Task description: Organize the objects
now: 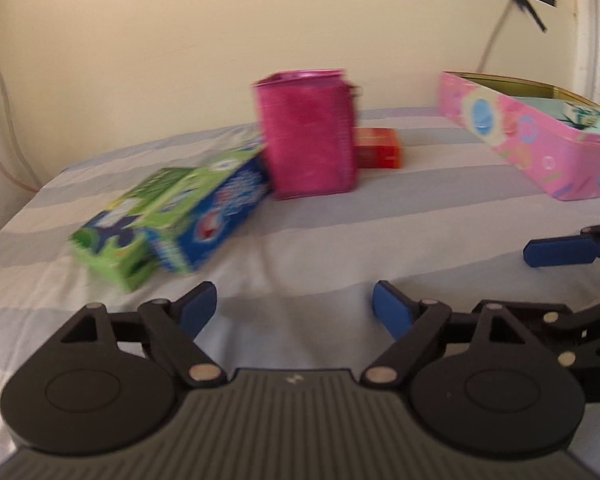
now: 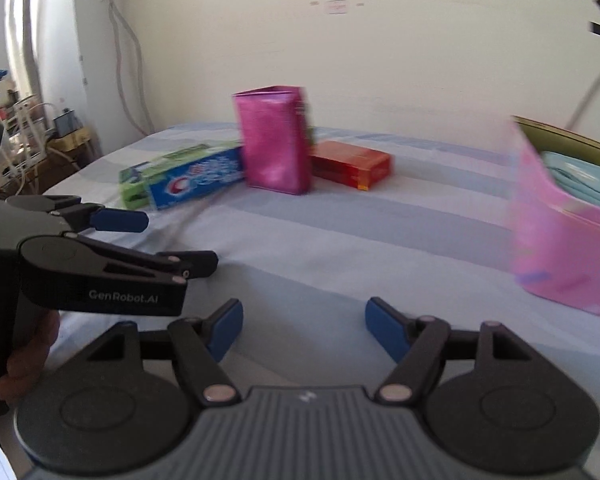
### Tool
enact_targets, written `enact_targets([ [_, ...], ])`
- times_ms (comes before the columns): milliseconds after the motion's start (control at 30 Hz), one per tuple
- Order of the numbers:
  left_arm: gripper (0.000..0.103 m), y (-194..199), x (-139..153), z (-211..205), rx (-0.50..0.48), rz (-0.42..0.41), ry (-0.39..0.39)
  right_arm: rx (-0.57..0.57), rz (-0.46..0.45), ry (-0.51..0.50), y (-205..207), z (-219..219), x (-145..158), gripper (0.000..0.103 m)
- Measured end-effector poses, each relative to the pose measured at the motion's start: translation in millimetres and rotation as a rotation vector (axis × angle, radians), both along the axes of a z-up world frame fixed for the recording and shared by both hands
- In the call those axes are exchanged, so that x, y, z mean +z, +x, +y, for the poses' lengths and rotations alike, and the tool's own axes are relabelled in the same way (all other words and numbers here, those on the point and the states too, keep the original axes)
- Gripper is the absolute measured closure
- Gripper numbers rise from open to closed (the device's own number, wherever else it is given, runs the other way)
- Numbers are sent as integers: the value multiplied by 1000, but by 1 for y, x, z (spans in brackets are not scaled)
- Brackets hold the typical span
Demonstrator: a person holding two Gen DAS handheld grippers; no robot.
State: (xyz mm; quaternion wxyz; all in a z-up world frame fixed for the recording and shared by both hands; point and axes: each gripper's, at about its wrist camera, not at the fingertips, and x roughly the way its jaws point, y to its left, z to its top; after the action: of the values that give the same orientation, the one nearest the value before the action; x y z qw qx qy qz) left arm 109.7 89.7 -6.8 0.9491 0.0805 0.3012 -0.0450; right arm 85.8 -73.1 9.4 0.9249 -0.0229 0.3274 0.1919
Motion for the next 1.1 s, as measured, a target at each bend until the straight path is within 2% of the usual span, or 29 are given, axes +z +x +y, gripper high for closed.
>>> enact_targets([
  [267, 15, -1, 0, 53, 81, 6, -31, 124, -17, -56, 9, 50, -1, 32],
  [367, 16, -2, 1, 83, 156, -4, -76, 174, -7, -53, 19, 65, -2, 32],
  [500, 16, -5, 3, 127, 293, -33, -243, 207, -5, -28, 40, 83, 0, 33],
  [533, 16, -6, 2, 139, 319, -37, -317, 207, -1, -4, 46, 87, 2, 33],
  [600, 16, -7, 2, 154, 356, -68, -418, 208, 9, 60, 59, 94, 9, 33],
  [733, 16, -14, 3, 160, 405, -125, -482, 169, -42, 104, 80, 119, 22, 29],
  [800, 16, -20, 4, 161, 415, -168, -496, 118, -74, 83, 91, 137, 23, 19],
  [867, 16, -23, 4, 161, 420, -187, -502, 57, -55, 64, 103, 153, 20, 19],
  [967, 16, -22, 4, 164, 424, -192, -515, -2, -13, 91, 115, 160, 11, 17],
  [1033, 16, -24, 4, 168, 422, -193, -533, 8, 11, 121, 114, 153, 9, 27],
  [1100, 16, -24, 3, 171, 421, -189, -552, 41, 10, 115, 107, 143, 13, 47],
])
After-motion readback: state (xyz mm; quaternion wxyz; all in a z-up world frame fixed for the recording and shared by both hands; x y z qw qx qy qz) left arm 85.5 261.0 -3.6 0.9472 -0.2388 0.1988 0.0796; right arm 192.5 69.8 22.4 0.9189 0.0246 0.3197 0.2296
